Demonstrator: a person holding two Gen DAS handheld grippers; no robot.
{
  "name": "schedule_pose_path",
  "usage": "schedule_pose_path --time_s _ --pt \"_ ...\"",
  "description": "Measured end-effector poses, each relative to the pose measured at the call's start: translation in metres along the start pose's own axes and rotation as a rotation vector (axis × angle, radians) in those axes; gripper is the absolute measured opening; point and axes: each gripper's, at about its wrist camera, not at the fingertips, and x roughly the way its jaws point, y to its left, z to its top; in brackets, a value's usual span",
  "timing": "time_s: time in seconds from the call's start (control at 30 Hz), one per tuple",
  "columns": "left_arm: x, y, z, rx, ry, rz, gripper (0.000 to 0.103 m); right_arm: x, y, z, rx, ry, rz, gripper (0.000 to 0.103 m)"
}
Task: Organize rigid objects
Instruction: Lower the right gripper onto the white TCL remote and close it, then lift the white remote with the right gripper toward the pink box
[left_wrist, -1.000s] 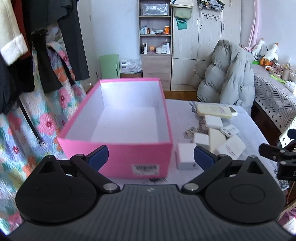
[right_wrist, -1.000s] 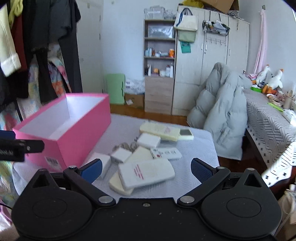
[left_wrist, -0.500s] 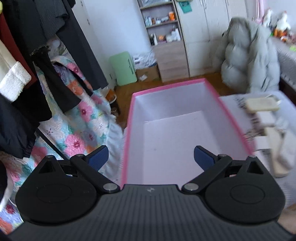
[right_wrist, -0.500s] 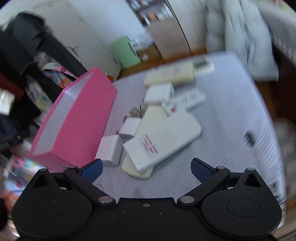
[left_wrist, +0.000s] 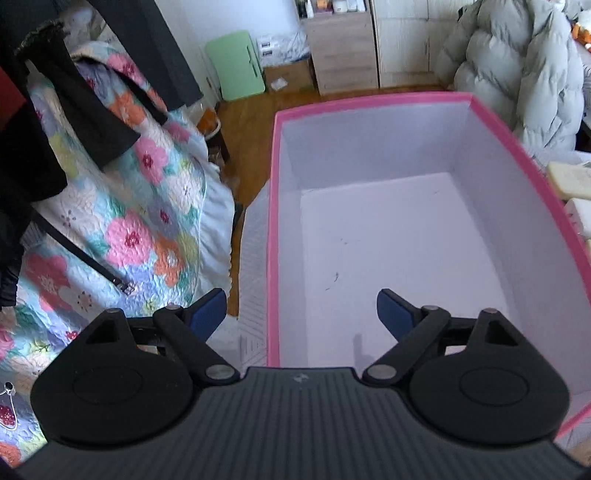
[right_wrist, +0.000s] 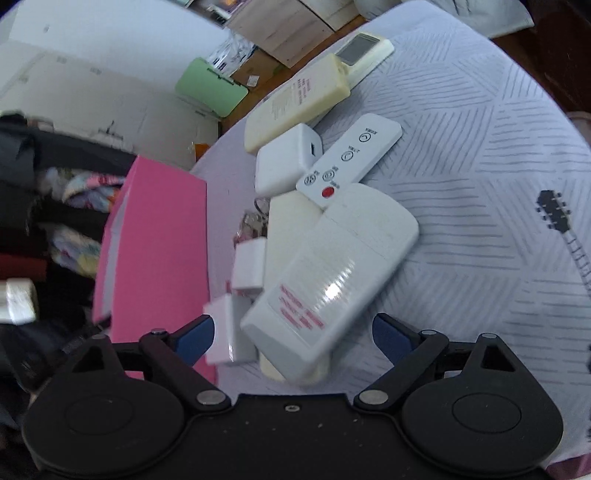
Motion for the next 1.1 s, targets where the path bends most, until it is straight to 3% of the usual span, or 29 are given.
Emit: schedule_pose_path --time_s 0.03,0.1,0.2,0.3,0.43,0.57,0.77,0.87,0.93,0.97,1.0,1.03,1.1 --pt "0.002 -0.001 -0.001 0.008 -0.004 0.009 0.084 0.002 0.000 0.001 0.019 -0.004 0.009 0.095" --pt "0.006 -0.001 -0.002 0.028 -0.004 0.024 0.058 0.006 -0.001 0.002 0.057 -0.012 0.012 0.093" --pt "0.008 0.002 -0.004 0.012 0.002 0.010 0.037 0.005 -0.001 0.002 0.065 -0.025 -0.006 0.081" --pt "0.011 0.008 -0.006 -0.032 0.007 0.008 0.037 0.000 -0.002 -0.001 0.056 -0.038 -0.011 0.065" --pt "0.021 0.018 -0.007 -0.070 0.022 0.061 0.036 -0.004 -0.013 -0.003 0.093 -0.059 0.006 0.045" --pt "0.017 0.023 -0.011 -0.107 -0.004 -0.031 0.006 -0.008 -0.018 -0.001 0.112 -0.081 0.021 0.039" --pt "0.017 0.025 -0.018 -0.153 -0.069 -0.030 0.006 -0.012 -0.034 -0.001 0.179 -0.078 0.046 0.044" --pt "0.014 0.021 -0.019 -0.155 -0.098 -0.019 0.006 -0.010 -0.039 0.000 0.244 -0.094 0.090 0.058" --pt "0.014 0.020 -0.019 -0.151 -0.108 -0.012 0.006 -0.008 -0.039 -0.002 0.296 -0.117 0.124 0.077" --pt "0.014 0.019 -0.019 -0.151 -0.111 -0.010 0.006 -0.007 -0.036 -0.003 0.323 -0.135 0.133 0.078" --pt "0.014 0.019 -0.019 -0.151 -0.112 -0.008 0.006 -0.005 -0.032 -0.004 0.327 -0.145 0.119 0.074" --pt "0.013 0.019 -0.020 -0.153 -0.114 -0.008 0.006 -0.005 -0.025 -0.005 0.305 -0.155 0.086 0.060" --pt "0.013 0.019 -0.022 -0.147 -0.119 -0.003 0.007 -0.004 -0.015 -0.007 0.238 -0.178 0.004 0.042"
